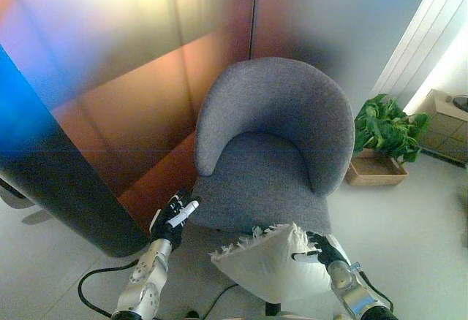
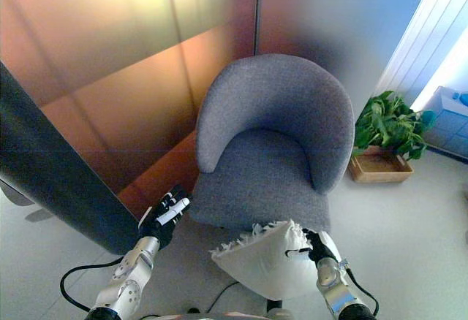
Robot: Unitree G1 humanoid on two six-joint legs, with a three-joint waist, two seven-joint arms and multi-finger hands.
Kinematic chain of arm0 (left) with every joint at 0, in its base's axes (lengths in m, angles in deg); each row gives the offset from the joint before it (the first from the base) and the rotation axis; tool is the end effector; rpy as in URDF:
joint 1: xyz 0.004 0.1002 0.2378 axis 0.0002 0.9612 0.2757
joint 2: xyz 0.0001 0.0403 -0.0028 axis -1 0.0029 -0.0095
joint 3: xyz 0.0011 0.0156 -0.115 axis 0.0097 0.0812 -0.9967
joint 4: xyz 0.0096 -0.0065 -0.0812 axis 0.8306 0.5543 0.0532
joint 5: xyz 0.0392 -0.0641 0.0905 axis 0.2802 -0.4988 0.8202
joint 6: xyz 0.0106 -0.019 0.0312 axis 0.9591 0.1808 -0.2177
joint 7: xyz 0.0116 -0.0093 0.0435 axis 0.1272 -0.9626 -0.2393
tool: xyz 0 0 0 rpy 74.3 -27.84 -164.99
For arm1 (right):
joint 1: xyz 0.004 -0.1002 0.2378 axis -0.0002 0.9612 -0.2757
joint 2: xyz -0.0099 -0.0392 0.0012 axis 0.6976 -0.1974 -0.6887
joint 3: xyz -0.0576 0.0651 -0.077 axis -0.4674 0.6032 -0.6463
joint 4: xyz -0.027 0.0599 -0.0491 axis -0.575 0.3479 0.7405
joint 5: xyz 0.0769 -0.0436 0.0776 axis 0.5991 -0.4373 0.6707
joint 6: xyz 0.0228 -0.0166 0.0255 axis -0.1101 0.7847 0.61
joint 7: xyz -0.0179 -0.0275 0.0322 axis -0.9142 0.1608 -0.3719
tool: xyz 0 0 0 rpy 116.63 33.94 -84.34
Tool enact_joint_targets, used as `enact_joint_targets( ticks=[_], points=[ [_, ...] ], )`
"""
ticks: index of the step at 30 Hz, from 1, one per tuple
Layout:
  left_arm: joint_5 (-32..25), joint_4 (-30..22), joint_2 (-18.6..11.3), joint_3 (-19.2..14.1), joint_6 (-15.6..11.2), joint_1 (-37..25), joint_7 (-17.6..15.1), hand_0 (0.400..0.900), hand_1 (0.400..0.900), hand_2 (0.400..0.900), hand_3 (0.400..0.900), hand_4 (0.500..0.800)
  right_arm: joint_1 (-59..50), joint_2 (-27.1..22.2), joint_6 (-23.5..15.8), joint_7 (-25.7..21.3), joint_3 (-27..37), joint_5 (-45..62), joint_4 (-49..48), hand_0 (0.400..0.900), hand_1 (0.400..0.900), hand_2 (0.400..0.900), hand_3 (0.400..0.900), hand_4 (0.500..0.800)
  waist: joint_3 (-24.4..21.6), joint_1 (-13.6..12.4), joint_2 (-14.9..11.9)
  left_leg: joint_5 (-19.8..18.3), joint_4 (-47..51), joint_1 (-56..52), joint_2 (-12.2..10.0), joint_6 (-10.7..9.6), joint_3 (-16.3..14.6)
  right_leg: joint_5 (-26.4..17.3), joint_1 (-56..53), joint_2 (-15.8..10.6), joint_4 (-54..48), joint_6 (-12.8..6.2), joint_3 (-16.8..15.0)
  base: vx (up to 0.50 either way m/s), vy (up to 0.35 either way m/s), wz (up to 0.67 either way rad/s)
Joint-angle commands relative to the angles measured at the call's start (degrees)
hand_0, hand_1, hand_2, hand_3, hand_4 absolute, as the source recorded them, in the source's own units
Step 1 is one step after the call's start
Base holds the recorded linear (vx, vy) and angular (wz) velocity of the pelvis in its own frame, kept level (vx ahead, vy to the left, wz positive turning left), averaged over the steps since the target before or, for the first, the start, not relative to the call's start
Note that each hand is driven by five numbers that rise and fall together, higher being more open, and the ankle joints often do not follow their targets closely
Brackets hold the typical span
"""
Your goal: Pick up the pillow and put it on the sofa.
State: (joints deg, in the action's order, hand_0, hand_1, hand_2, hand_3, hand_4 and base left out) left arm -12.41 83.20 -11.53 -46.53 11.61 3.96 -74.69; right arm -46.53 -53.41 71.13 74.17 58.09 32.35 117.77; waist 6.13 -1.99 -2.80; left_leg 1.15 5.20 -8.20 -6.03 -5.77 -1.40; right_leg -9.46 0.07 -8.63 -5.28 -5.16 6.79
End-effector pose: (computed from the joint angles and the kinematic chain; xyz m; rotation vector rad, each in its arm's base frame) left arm 0.1804 0.2028 -0.0547 -0.3687 0.3886 0.1139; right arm 0.1570 -0.2137 -0.0978 -0.6717 0.8435 0.0188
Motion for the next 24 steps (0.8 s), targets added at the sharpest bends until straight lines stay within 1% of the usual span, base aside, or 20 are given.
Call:
enact_joint_targets(
  ticks=[1,5,7,9,15,18,19,24],
  points=[
    [1.7,-1.9,-0.8,-1.3,-5.8,-6.3,2.4,0.9,0.9,0.9,0.9,0.8,-7.4,-3.5,-1.8,-1.6,-1.3,-2.1,0.7,0.9,0.9,0.9,0.9,0.8,-0.5,-1.1,0.9,0.0,-0.2,1.2,-0.9,-0.4,2.4,5.1,-7.5,-3.6,1.3,-5.73,0.5,0.0,0.0,0.0],
    [0.2,-1.9,-0.7,-1.4,-5.5,-6.4,2.9,0.9,0.9,0.9,0.9,0.8,-7.5,-3.4,-1.8,-1.6,-1.3,-2.0,1.1,0.9,0.9,0.9,0.9,0.8,-0.4,-1.2,0.9,0.0,-0.2,1.2,-0.9,-0.4,2.5,5.0,-7.4,-3.6,1.4,-5.81,0.6,0.0,0.0,0.0],
    [0.3,-1.9,-0.8,-1.4,-4.8,-6.3,2.8,0.9,0.9,0.9,0.9,0.8,-7.4,-3.4,-1.7,-1.6,-1.3,-2.1,1.0,0.9,0.9,0.9,0.9,0.8,-0.3,-1.2,1.0,0.1,-0.2,1.2,-1.0,-0.4,2.5,5.0,-7.4,-3.6,1.4,-5.83,0.6,0.0,0.0,0.0],
    [0.3,-2.0,-0.8,-1.4,-4.7,-6.2,2.9,0.9,0.9,0.9,0.9,0.8,-7.3,-3.5,-1.3,-1.6,-1.3,-2.2,0.9,0.9,0.9,0.9,0.9,0.8,-0.2,-1.1,0.9,0.1,-0.2,1.2,-1.0,-0.4,2.5,4.9,-7.3,-3.6,1.4,-5.81,0.5,0.0,0.0,0.0],
    [-0.1,-2.3,-0.8,-1.9,-5.8,-5.6,3.7,0.9,0.9,0.9,0.9,0.8,-6.9,-3.9,-1.2,-0.5,-1.0,-3.5,1.6,0.9,0.9,0.9,0.9,0.8,-0.3,-1.1,0.8,-0.1,-0.2,0.9,-1.0,-0.3,2.1,4.9,-7.3,-3.6,1.2,-5.8,0.1,0.02,-0.001,-0.01],
    [0.1,-2.8,-1.0,-2.2,-5.6,-5.1,3.8,0.9,0.9,0.9,0.9,0.8,-6.6,-4.1,-0.9,-0.2,-0.9,-3.9,2.2,0.9,0.9,0.9,0.9,0.8,-0.3,-1.2,0.7,-0.2,-0.2,0.8,-1.0,-0.3,2.0,4.8,-7.2,-3.5,1.1,-5.78,-0.2,0.03,-0.003,-0.01],
    [0.2,-2.9,-1.2,-2.4,-5.5,-5.0,3.9,0.9,0.9,0.9,0.9,0.8,-6.6,-4.2,-0.9,0.0,-0.8,-4.1,2.4,0.9,0.9,0.9,0.9,0.8,-0.3,-1.2,0.6,0.3,-0.2,1.2,-0.8,-0.2,2.1,4.4,-6.7,-3.6,1.2,-5.74,-0.4,0.0,0.0,0.0],
    [0.8,-3.4,-1.5,-2.3,-5.9,-4.1,3.8,0.9,0.9,0.9,0.9,0.8,-6.4,-4.3,-0.2,-0.9,-0.7,-4.5,2.9,0.9,0.9,0.9,0.9,0.8,0.2,-1.4,0.5,0.1,-0.4,1.2,-0.8,-0.1,2.1,4.1,-6.4,-3.6,0.9,-5.75,-0.9,0.04,-0.006,-0.01]
  ],
)
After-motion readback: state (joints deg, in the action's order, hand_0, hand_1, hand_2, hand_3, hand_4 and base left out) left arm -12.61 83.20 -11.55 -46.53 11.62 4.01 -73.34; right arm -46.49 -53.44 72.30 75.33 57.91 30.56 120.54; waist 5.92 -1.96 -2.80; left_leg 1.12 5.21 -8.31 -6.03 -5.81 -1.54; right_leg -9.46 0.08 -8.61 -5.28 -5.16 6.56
